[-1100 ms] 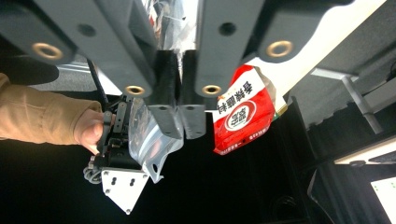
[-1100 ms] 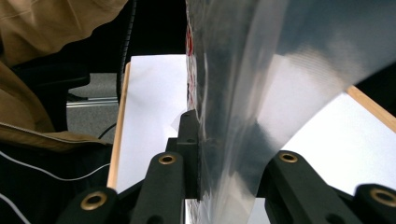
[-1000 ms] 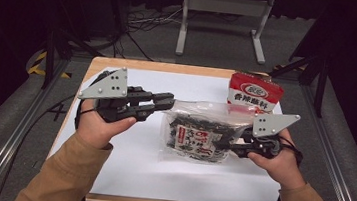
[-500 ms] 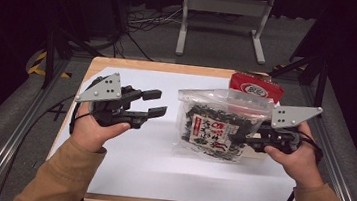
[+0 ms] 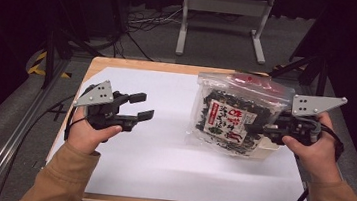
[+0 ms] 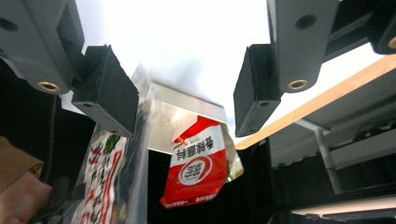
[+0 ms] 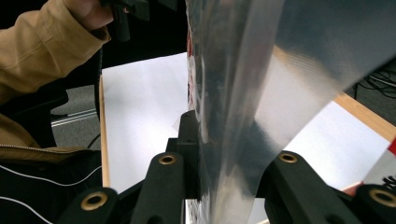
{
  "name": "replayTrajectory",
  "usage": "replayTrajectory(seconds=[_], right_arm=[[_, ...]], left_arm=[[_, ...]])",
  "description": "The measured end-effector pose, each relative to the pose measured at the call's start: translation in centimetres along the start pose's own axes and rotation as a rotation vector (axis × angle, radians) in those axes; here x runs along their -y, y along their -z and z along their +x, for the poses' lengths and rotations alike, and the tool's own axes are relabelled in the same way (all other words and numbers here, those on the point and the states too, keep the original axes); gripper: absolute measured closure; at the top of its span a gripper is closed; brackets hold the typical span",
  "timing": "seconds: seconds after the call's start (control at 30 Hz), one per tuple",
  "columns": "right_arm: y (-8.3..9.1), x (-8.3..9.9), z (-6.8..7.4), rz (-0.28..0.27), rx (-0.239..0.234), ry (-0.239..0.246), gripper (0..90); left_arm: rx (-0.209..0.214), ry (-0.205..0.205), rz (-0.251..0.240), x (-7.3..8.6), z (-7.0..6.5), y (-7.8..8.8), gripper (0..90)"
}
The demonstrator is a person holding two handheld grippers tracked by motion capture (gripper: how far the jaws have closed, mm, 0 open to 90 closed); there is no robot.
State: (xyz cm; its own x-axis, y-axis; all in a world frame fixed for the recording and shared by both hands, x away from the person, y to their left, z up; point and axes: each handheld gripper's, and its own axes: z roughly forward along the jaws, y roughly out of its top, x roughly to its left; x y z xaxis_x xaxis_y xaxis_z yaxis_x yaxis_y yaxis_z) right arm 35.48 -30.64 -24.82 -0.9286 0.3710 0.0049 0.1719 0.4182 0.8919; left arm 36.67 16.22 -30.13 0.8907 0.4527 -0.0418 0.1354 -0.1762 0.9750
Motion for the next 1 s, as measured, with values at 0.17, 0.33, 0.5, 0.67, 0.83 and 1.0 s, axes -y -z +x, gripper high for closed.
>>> replayTrajectory(seconds=[0.17, 0.33, 0.5, 0.67, 0.83, 1.0], right_arm=[[1.1, -0.5, -0.5, -0.004, 0.031, -0.014, 73.5], [1.6, -0.7, -0.9, -0.006, 0.048, -0.022, 73.5], [2.4, -0.9, -1.4, -0.004, 0.08, -0.027, 73.5], [3.0, -0.8, -1.8, -0.005, 0.1, -0.034, 73.5], [3.4, -0.7, -2.3, 0.001, 0.137, -0.037, 73.5], [3.7, -0.5, -2.8, 0.002, 0.175, -0.039, 73.5]], left_arm=[[-0.023, 0.003, 0.014, 1.1, 0.3, 0.4, 39.9], [-0.051, -0.001, 0.013, 1.9, 0.3, 0.8, 39.6], [-0.066, 0.011, 0.001, 2.6, 0.4, 1.2, 38.9], [-0.069, 0.03, 0.0, 3.1, 0.5, 1.3, 38.9], [-0.075, 0.023, 0.008, 3.2, 0.6, 1.3, 38.3], [-0.084, 0.036, 0.012, 3.4, 0.7, 1.4, 38.1]])
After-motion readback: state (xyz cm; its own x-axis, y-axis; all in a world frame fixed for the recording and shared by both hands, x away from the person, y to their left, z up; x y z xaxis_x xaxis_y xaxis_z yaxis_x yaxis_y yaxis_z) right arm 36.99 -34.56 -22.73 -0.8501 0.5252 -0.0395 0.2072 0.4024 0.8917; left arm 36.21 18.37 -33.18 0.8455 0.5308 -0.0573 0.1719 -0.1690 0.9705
